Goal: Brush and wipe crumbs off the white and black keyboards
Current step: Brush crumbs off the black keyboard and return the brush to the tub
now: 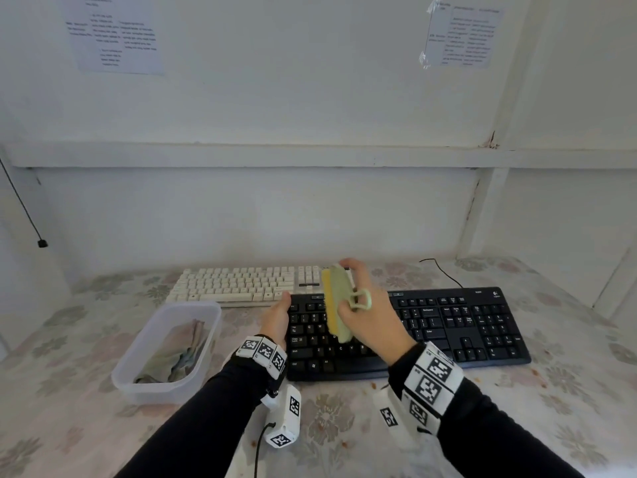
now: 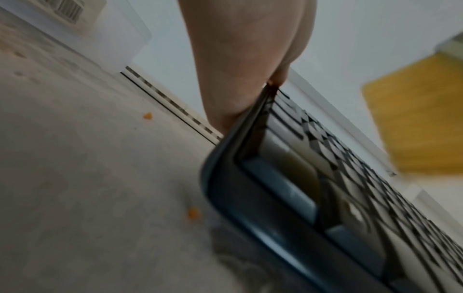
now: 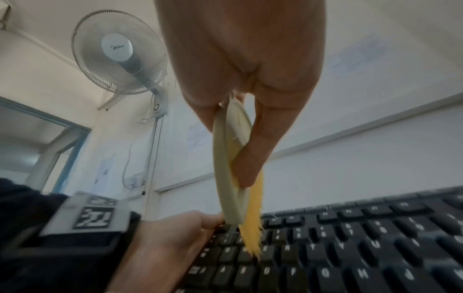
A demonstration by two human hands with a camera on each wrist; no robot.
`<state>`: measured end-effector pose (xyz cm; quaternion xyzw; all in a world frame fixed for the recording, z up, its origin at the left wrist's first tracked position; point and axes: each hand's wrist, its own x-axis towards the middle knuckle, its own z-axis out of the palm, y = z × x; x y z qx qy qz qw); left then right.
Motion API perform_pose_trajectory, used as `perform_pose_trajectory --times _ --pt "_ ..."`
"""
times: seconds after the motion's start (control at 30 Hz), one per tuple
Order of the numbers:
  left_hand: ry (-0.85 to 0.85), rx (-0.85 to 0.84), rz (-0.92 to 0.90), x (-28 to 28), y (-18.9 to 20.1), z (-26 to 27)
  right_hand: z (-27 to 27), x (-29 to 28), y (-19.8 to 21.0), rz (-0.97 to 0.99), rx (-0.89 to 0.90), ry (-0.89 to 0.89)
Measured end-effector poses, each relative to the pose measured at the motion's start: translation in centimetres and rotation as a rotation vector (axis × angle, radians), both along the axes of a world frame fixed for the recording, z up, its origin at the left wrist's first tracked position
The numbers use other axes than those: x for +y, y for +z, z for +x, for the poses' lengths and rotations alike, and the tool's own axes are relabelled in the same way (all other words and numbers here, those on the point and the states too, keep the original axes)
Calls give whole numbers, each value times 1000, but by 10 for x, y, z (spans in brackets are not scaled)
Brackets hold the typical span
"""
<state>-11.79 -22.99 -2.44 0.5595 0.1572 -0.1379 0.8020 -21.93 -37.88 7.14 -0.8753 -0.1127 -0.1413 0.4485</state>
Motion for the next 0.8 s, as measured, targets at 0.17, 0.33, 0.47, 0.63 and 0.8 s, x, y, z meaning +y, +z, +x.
perform_pose_trajectory --times 0.17,0.33,0.47,0.63,0.8 --pt "178 -131 91 -5 -39 37 14 14 -4 -26 21 -41" --pt "259 -235 172 -15 23 -14 -5 5 -11 -208 203 69" --pt "298 -225 178 -17 19 -10 -10 -5 -3 -207 250 78" --pt "333 -284 166 -20 23 -14 8 12 10 8 30 92" --pt "314 -333 198 -19 20 -13 18 32 -6 -65 78 126"
